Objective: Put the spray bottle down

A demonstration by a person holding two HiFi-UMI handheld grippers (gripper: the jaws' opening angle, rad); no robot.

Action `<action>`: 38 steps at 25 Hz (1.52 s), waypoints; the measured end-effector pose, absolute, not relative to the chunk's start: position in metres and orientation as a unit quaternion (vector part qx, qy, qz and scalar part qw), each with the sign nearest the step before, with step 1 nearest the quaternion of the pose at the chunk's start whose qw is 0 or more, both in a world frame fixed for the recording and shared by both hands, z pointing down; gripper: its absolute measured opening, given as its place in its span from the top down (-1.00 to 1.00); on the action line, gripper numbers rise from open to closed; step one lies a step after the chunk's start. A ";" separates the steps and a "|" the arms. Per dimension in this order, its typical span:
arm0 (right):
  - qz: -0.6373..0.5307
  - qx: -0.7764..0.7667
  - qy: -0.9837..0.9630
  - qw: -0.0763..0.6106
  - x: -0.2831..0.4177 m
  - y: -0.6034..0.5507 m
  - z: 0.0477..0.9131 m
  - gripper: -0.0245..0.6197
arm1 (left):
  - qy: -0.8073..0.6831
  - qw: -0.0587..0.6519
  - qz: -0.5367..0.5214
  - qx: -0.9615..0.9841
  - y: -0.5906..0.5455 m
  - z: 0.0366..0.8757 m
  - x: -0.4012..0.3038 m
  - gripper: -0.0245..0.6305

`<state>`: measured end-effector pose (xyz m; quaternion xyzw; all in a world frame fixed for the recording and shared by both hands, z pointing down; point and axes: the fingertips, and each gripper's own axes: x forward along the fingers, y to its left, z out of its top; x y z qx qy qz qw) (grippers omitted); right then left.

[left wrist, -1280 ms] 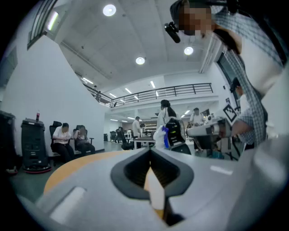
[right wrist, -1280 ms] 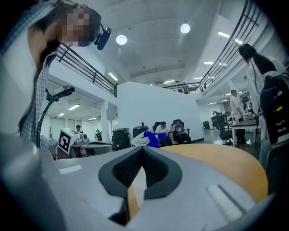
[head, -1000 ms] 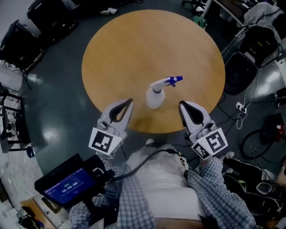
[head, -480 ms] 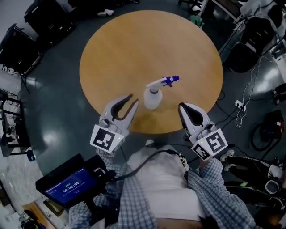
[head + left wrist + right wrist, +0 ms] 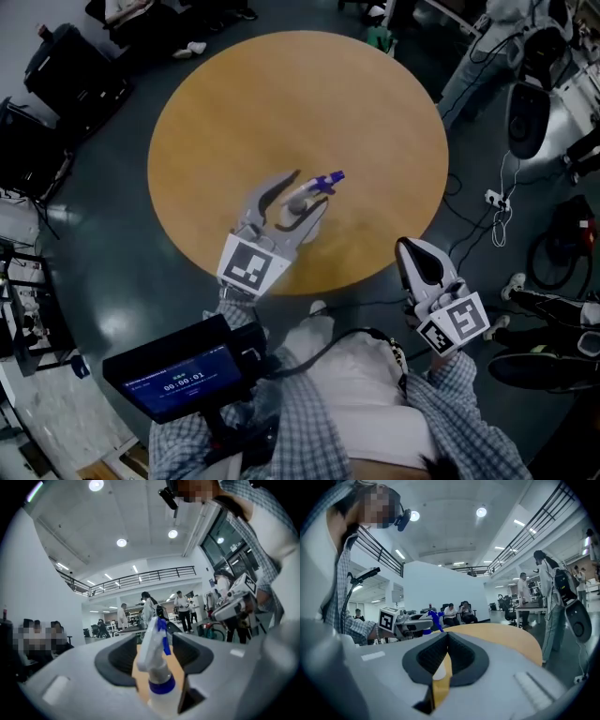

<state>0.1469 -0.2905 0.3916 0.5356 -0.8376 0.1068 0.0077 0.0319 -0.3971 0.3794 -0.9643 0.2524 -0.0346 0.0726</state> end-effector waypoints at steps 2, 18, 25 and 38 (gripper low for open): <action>0.111 0.549 -0.828 0.009 0.161 -0.284 0.394 0.91 | 0.249 0.083 -0.026 -0.964 -0.398 0.376 0.041 0.52; 0.097 0.508 -0.856 -0.007 0.153 -0.257 0.380 0.91 | 0.322 0.066 0.023 -0.944 -0.324 0.323 0.008 0.63; 0.081 0.469 -0.879 -0.025 0.151 -0.185 0.370 0.91 | 0.388 0.073 -0.004 -0.919 -0.224 0.307 -0.016 0.63; 0.108 0.465 -0.878 -0.031 0.177 -0.053 0.374 0.91 | 0.468 0.047 -0.008 -0.882 -0.063 0.335 -0.074 0.63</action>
